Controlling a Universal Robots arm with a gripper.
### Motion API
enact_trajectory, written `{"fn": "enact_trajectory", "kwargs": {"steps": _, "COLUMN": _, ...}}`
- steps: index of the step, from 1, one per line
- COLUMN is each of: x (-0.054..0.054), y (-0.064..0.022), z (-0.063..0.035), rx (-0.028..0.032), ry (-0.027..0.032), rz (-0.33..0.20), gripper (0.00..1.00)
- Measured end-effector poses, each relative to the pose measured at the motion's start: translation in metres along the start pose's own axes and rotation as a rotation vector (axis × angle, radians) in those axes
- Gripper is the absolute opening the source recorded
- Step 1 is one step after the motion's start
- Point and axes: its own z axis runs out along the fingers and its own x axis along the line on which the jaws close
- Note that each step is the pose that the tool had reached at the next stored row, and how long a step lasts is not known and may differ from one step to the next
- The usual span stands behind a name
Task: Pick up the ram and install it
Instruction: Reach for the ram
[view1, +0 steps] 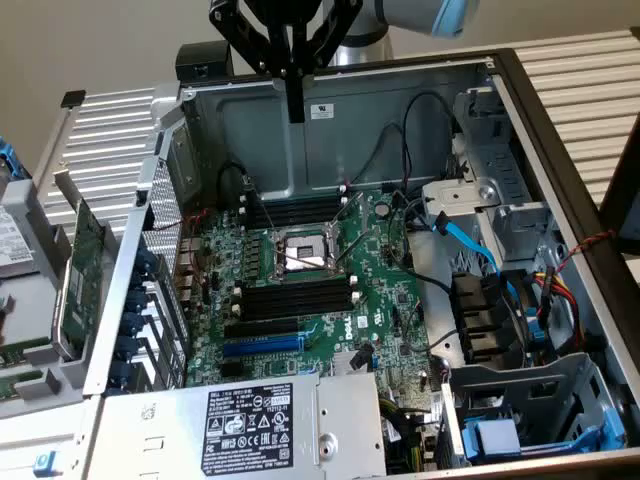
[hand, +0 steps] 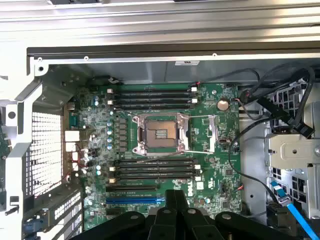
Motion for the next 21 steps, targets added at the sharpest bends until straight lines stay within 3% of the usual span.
{"fn": "enact_trajectory", "kwargs": {"steps": 14, "x": 0.001, "y": -0.0001, "z": -0.0001, "rx": 0.0001, "ry": 0.0, "rz": 0.0, "gripper": 0.11}}
{"fn": "enact_trajectory", "kwargs": {"steps": 21, "x": 0.027, "y": -0.0019, "z": -0.0006, "rx": 0.0, "ry": 0.0, "rz": 0.0, "gripper": 0.11}}
